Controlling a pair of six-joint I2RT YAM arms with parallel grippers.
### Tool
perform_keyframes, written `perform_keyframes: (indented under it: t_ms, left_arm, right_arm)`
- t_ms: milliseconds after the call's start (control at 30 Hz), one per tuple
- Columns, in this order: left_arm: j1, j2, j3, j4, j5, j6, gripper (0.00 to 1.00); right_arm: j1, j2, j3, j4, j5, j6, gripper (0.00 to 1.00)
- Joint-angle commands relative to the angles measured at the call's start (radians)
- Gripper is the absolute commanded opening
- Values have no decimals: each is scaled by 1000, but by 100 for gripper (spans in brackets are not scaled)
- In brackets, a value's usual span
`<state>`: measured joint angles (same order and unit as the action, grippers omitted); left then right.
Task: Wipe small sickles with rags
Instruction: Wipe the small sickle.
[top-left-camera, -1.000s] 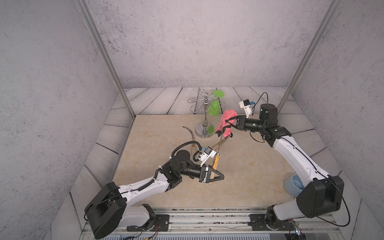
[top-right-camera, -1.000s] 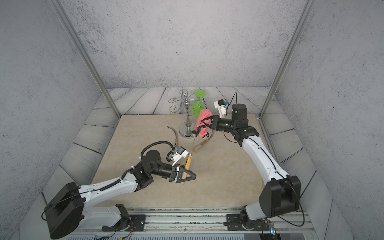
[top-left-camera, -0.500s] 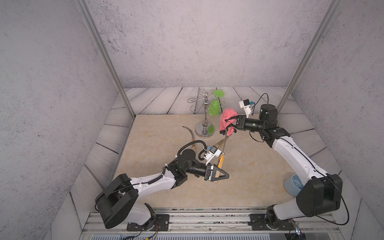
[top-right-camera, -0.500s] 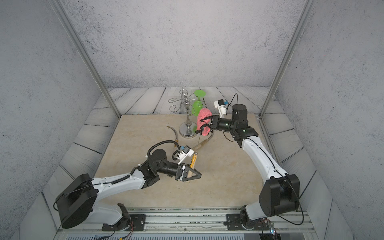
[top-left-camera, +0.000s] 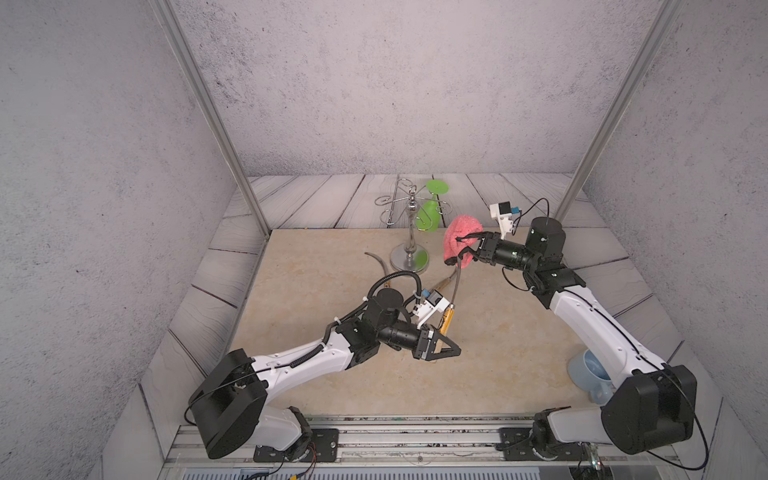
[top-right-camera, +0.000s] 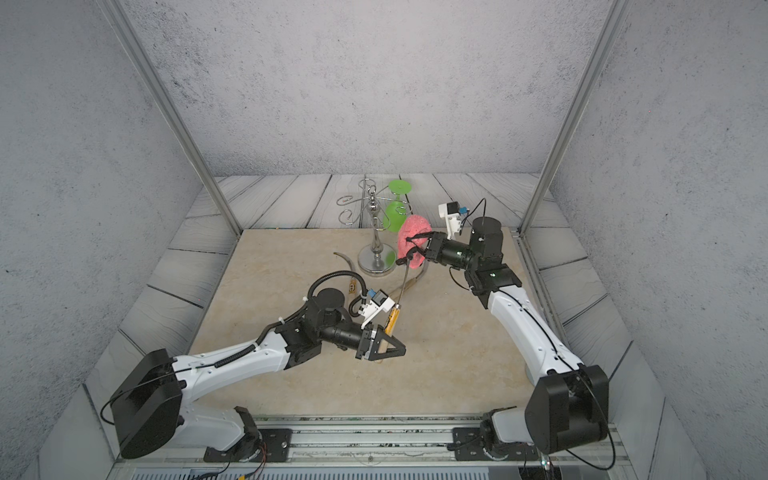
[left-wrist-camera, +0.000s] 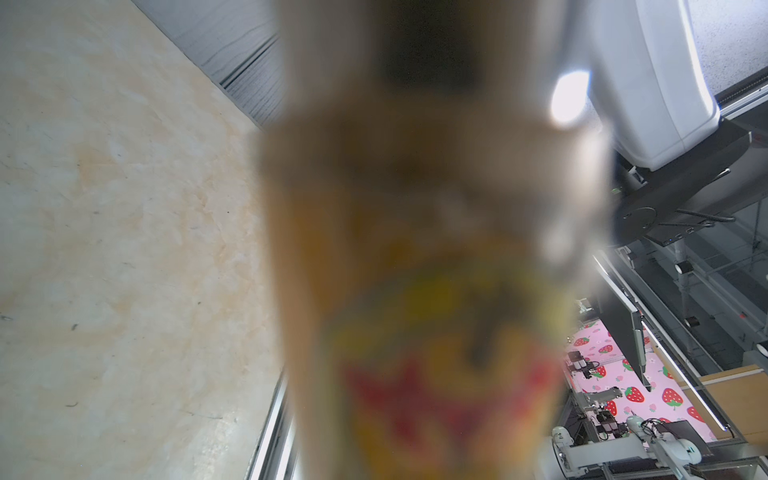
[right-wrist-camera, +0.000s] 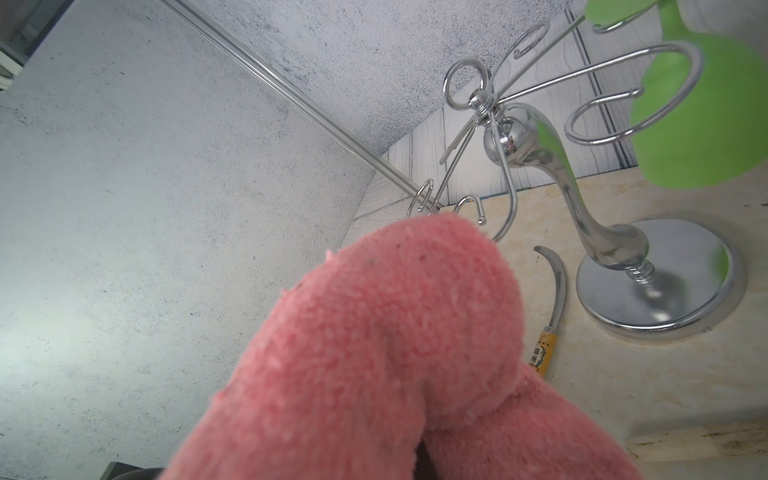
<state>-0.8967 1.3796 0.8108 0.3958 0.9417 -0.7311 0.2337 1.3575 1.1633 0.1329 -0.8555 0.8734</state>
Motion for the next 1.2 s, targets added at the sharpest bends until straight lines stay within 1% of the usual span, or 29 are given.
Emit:
perform_keyframes:
  t_ms: [0,133,433,767,1000,1167]
  left_arm:
    - [18,2,45,31,-45,50,0]
    - [21,9,50,29,-66,65,0]
    - [25,6,85,-68,-132,156,0]
    - [30,-11,94,-159,-239,238,0]
    - [36,-34,93,-208,-357,291,0]
    - [48,-24,106,-198,-353,299,0]
  right_arm:
    - [42,-53,-29,30,-80,81,11]
    - [47,-55,-45,68,-75,134,11]
    - [57,-43,-76,186,-63,273,12]
    - [77,-53,-71,186,-62,311,12]
    - [80,-55,-76,200,-63,340,12]
    - [86,-46,-88,257,-74,385,12]
